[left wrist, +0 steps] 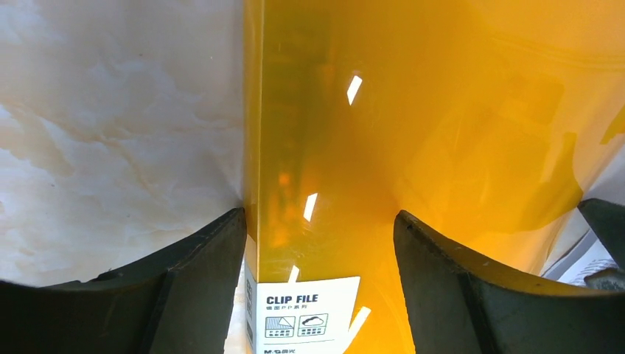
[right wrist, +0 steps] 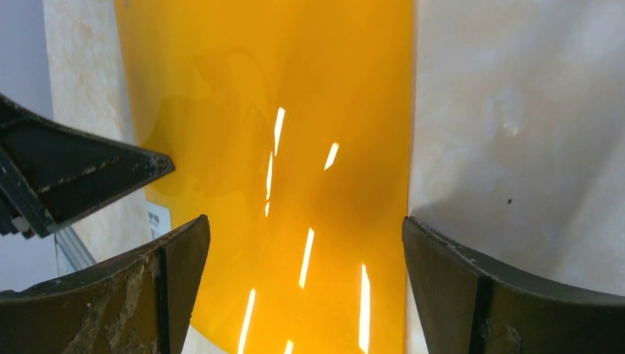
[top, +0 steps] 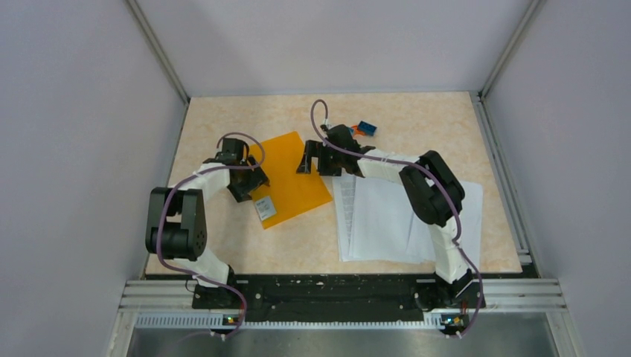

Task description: Put the files into the folder

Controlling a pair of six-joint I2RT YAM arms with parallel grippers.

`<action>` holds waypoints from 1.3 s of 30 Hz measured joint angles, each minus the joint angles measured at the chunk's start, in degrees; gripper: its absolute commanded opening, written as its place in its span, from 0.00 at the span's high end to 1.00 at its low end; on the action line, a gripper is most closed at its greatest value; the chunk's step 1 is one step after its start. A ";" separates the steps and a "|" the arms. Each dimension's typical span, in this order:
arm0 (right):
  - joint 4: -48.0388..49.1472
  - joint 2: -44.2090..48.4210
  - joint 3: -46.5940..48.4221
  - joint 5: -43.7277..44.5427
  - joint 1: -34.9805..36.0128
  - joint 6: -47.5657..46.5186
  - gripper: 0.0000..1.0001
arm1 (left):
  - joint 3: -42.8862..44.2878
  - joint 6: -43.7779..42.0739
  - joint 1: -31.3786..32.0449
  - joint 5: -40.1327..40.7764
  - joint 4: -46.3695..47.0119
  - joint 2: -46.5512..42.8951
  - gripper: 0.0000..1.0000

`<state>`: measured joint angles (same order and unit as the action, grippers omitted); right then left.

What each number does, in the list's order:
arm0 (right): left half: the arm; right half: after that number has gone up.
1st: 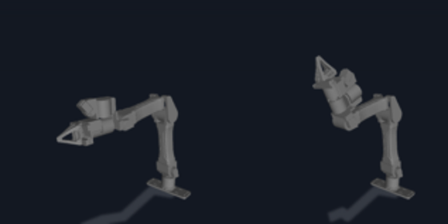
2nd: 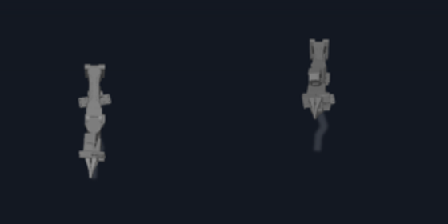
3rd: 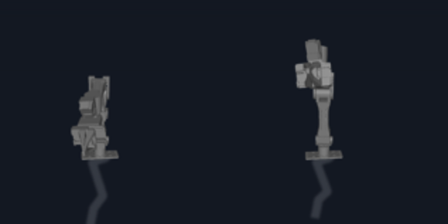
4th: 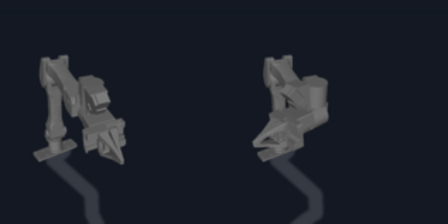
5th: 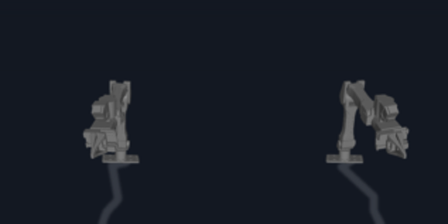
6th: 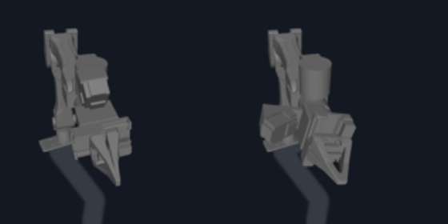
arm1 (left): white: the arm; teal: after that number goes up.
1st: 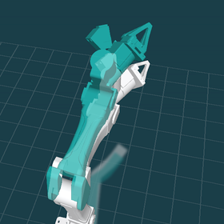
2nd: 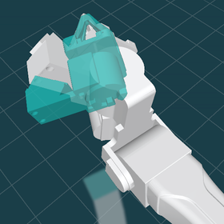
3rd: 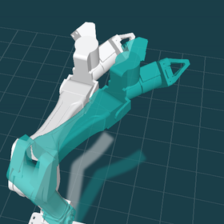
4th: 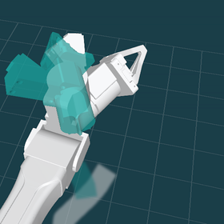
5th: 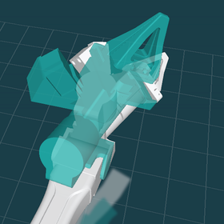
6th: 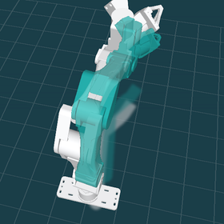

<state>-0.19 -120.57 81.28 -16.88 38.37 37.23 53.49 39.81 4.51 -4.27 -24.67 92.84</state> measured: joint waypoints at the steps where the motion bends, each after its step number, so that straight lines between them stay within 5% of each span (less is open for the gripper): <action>1: -0.63 0.13 -0.04 -0.81 0.00 0.02 0.01 | 0.02 -0.31 -0.04 0.26 -0.09 0.00 0.24; 12: 2.23 3.17 -1.05 -17.70 3.26 6.58 0.01 | -0.59 -0.76 0.85 -3.93 1.92 -0.09 0.23; 19: -4.61 5.88 -1.01 -11.80 3.34 4.83 0.01 | 2.14 -2.38 0.85 -1.86 -2.25 -0.09 0.16; 31: -0.09 25.35 -24.17 1.68 10.60 16.09 0.01 | 43.80 -12.76 -6.75 2.58 -0.42 20.02 0.15; 39: 13.18 24.15 -27.74 7.28 18.10 27.71 0.01 | 51.39 -15.85 -8.83 -5.42 2.25 34.45 0.25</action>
<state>12.99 -96.42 53.54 -9.61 56.47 64.95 104.88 23.97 -4.32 -9.69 -22.41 127.28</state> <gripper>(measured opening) 0.986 0.787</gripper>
